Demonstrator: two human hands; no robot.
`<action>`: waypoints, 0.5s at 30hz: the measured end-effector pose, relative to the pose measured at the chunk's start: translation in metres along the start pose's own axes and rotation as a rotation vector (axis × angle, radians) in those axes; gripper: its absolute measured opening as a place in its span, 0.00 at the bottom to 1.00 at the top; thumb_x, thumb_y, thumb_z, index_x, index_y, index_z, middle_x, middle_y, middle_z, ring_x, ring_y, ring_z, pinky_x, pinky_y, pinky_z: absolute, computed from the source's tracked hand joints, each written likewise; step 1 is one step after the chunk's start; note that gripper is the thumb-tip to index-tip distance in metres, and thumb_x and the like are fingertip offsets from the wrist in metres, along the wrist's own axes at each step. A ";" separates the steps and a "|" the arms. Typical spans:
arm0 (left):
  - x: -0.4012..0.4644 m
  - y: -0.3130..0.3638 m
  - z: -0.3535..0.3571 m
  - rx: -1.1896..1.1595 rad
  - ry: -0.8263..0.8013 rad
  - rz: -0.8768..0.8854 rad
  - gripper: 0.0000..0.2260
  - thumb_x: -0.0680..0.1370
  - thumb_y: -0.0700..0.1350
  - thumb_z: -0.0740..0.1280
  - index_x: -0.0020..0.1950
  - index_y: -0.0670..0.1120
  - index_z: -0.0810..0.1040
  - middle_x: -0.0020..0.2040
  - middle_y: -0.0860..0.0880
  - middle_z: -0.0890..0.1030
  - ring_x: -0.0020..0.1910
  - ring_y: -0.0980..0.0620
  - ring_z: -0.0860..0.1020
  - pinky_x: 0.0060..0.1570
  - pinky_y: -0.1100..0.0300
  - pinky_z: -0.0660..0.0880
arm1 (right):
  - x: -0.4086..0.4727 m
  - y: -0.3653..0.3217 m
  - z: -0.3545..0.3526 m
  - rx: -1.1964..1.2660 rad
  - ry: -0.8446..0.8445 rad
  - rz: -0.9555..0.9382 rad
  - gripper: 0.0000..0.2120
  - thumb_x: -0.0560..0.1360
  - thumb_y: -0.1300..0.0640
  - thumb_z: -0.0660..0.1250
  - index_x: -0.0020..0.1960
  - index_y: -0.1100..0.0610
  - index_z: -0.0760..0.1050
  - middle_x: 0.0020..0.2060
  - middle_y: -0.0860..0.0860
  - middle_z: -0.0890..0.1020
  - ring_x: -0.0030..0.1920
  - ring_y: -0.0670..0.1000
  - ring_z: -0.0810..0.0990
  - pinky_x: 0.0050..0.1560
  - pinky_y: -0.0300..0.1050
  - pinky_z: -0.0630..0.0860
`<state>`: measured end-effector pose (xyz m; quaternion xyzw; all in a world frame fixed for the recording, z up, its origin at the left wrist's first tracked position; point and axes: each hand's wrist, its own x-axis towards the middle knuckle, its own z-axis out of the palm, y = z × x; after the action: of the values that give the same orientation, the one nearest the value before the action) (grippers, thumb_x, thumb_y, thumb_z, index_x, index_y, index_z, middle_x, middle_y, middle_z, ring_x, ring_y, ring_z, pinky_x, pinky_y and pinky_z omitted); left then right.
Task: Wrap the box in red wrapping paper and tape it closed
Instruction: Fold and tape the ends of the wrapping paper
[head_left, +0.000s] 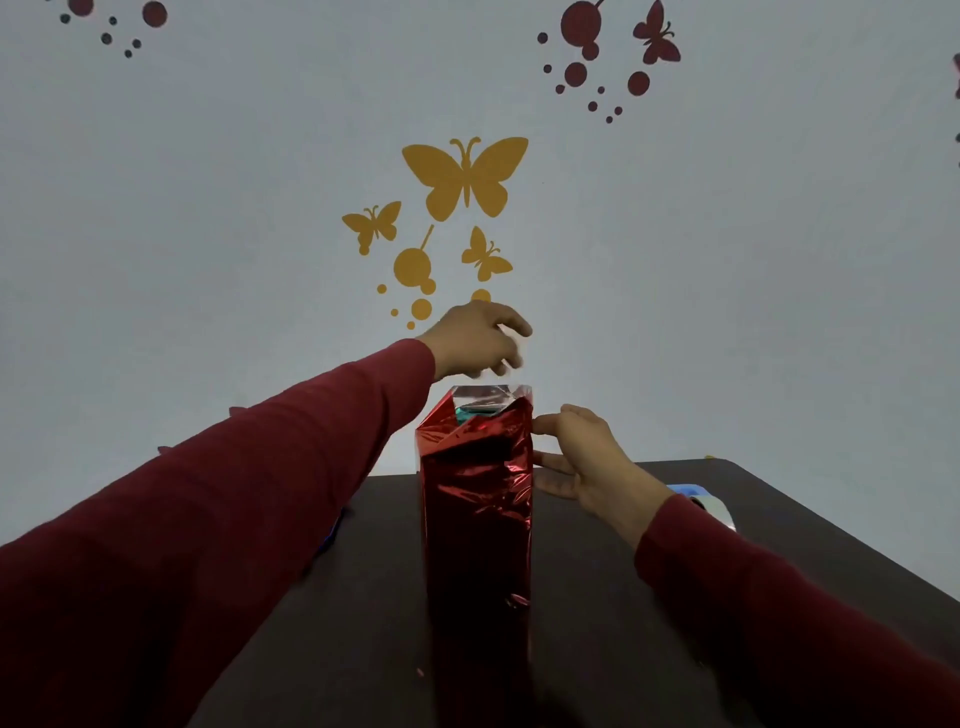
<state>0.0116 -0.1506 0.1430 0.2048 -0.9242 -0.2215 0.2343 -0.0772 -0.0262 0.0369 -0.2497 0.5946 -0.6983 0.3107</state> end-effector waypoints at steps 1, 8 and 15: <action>0.003 -0.004 -0.002 0.133 -0.007 0.035 0.23 0.77 0.35 0.66 0.70 0.53 0.77 0.56 0.54 0.84 0.47 0.56 0.82 0.39 0.68 0.74 | 0.000 0.000 -0.001 -0.006 -0.001 0.001 0.34 0.79 0.64 0.66 0.82 0.51 0.59 0.57 0.48 0.79 0.50 0.52 0.84 0.27 0.42 0.80; 0.019 -0.013 0.005 0.388 -0.257 0.154 0.19 0.75 0.34 0.70 0.58 0.56 0.86 0.52 0.57 0.85 0.53 0.58 0.82 0.54 0.58 0.79 | 0.006 0.003 -0.001 -0.024 -0.021 -0.019 0.34 0.79 0.63 0.68 0.81 0.50 0.59 0.55 0.48 0.81 0.50 0.50 0.85 0.38 0.48 0.81; 0.006 -0.019 -0.019 0.225 0.012 0.224 0.06 0.77 0.46 0.74 0.54 0.51 0.87 0.50 0.56 0.86 0.48 0.64 0.80 0.49 0.65 0.75 | 0.008 0.000 -0.005 -0.034 -0.026 -0.018 0.33 0.78 0.64 0.68 0.80 0.51 0.62 0.60 0.49 0.79 0.56 0.53 0.83 0.32 0.45 0.79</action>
<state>0.0220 -0.1746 0.1504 0.1267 -0.9588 -0.0879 0.2387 -0.0862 -0.0290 0.0362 -0.2692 0.5999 -0.6876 0.3079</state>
